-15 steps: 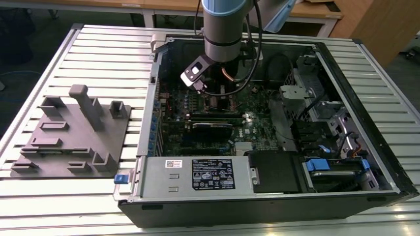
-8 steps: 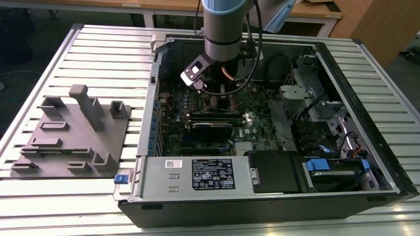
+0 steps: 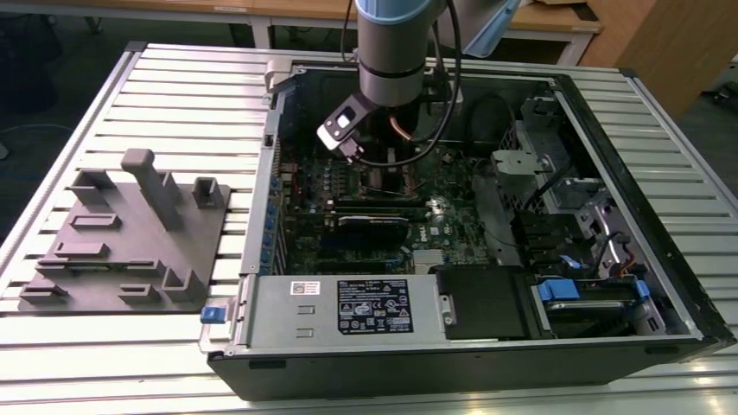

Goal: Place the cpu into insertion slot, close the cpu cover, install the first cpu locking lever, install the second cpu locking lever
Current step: 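Place the cpu into insertion slot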

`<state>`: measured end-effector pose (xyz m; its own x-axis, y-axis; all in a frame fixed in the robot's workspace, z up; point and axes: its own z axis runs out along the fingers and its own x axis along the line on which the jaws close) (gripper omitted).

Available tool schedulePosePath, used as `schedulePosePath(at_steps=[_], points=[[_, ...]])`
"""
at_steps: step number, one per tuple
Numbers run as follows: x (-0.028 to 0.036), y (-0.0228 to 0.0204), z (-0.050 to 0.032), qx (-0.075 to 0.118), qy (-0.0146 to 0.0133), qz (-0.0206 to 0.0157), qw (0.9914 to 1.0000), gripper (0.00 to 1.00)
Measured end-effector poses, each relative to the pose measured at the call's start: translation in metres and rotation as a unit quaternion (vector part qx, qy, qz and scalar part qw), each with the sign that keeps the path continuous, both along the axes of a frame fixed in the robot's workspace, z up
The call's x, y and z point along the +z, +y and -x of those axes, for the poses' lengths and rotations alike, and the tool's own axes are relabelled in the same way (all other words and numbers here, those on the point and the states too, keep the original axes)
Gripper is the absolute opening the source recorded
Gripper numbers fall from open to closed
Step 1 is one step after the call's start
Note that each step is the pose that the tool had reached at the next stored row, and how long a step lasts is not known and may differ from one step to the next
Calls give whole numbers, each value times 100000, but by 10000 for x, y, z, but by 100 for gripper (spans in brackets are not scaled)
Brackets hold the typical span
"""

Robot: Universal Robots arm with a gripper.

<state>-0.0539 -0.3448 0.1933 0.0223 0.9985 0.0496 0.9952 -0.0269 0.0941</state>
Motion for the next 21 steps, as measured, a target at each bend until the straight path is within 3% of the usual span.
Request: schedulePosePath(at_steps=[15,18,20,21], points=[[88,1,0,0,29,-12,100000,60],[113,1,0,-1,62,-13,100000,52],[130,1,0,0,114,-11,100000,40],[138,1,0,2,142,-14,100000,40]])
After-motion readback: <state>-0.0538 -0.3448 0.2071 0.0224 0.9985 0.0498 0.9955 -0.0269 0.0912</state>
